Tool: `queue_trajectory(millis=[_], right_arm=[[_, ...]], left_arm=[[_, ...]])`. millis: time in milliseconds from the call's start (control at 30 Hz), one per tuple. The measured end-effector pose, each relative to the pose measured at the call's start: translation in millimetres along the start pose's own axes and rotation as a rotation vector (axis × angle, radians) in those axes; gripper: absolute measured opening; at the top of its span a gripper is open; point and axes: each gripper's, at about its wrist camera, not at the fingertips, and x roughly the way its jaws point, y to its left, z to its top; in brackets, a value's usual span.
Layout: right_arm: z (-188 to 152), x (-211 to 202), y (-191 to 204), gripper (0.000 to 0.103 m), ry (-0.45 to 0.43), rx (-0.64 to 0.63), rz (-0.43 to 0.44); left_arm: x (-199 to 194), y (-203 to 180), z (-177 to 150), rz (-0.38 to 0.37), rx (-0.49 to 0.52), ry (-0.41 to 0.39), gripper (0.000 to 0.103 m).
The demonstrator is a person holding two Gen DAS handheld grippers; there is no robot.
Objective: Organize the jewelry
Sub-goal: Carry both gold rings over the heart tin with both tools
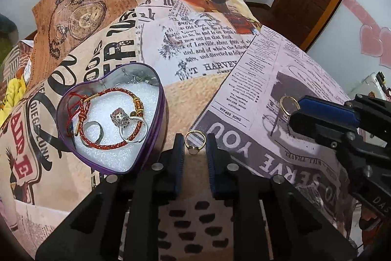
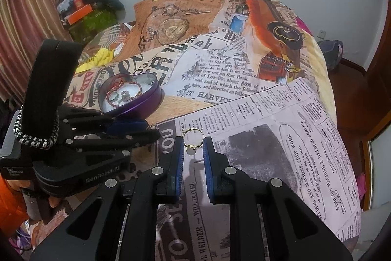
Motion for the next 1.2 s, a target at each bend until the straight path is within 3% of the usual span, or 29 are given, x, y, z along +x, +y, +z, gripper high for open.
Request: queue_trajectory(millis=[433, 833, 1200], right_arm=[[10.5, -7.6, 12.8, 0.014, -0.020, -0.017, -0.005], [26.7, -19.7, 54.6, 0.014, -0.070, -0.077, 0.020], [35.0, -2.6, 81.2, 0.014, -0.058, -0.106, 0.051]], left_arm=[[-48.5, 7.8, -7.7, 0.022, 0.004, -0.115, 0.017], [-108.2, 40.8, -13.7, 0.044, -0.044, -0.243, 0.017], [-116.9, 70.2, -25.5, 0.064, -0.083, -0.262, 0.017]])
